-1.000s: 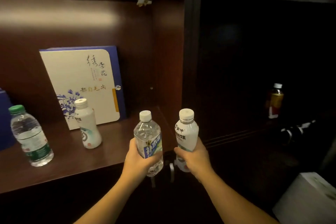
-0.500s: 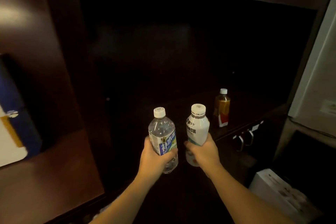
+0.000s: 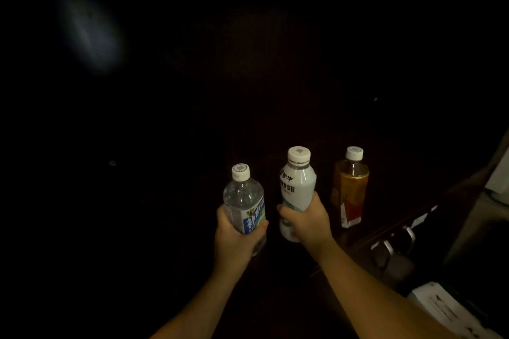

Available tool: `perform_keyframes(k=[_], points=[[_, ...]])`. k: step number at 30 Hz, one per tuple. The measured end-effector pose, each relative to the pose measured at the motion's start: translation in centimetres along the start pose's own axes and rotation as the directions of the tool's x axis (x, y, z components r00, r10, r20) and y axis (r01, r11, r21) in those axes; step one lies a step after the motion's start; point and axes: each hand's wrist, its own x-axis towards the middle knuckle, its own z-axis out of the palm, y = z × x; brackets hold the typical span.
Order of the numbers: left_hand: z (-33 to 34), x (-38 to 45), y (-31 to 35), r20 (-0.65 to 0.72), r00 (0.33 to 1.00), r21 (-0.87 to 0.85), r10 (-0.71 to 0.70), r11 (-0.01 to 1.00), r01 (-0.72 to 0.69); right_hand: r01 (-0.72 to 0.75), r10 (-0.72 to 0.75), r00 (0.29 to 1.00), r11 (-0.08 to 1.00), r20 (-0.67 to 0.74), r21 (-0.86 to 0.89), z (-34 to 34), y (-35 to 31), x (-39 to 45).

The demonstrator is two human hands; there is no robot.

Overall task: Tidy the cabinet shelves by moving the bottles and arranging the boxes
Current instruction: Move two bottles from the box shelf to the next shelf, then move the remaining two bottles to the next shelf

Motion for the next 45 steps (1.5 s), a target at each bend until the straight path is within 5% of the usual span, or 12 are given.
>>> perform_keyframes(k=[9,15,25,31,37,45], points=[[-0.1,-1.0,0.3,-0.003,0.999,0.005,-0.043,0.999,0.043,-0.018,0.022,0.996,0.999,0.081,-0.041,-0.3,0.0,0.1],[-4.7,-5.3,1.2,0.015,0.998,0.006,-0.059,0.998,0.059,-0.053,0.053,0.999,0.999,-0.007,-0.004,-1.2,-1.5,-6.3],[-26.2,-20.2,2.3,0.054,0.999,-0.042,-0.001,0.999,0.003,-0.01,0.014,0.998,0.998,0.056,-0.067,7.8,-7.8,-28.0],[-44.3,-27.6,1.5,-0.202,0.978,0.013,-0.055,0.998,0.059,0.009,-0.002,0.969,1.0,0.248,-0.026,18.3,-9.9,-39.7],[-61.2,-32.3,1.9,-0.485,0.87,0.057,-0.089,0.989,0.133,0.034,-0.013,0.887,0.999,0.461,-0.038,30.7,-12.9,-47.5],[-71.4,-29.7,-1.3,-0.65,0.749,0.052,-0.128,0.976,0.211,0.026,0.001,0.823,0.999,0.568,-0.039,43.2,-13.8,-46.2]])
